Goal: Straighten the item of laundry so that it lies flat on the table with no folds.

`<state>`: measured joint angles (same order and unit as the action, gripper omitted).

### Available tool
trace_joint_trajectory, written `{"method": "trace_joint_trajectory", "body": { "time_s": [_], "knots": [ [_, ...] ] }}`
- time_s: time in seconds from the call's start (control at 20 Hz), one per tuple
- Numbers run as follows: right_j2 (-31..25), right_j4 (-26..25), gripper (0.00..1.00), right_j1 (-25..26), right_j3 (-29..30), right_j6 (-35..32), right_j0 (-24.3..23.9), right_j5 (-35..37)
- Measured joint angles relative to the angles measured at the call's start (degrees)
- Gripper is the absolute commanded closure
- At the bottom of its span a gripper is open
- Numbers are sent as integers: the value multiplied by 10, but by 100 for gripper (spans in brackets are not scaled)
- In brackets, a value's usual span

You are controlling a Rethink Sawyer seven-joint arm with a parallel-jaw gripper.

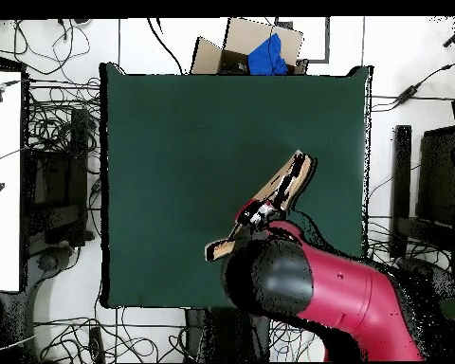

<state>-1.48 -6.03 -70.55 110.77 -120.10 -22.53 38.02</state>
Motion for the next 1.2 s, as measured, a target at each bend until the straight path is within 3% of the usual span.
{"method": "trace_joint_trajectory", "body": {
  "time_s": [1.2],
  "knots": [
    [0, -1, 100, 19, 0, 0, 25, 0]
  ]
}}
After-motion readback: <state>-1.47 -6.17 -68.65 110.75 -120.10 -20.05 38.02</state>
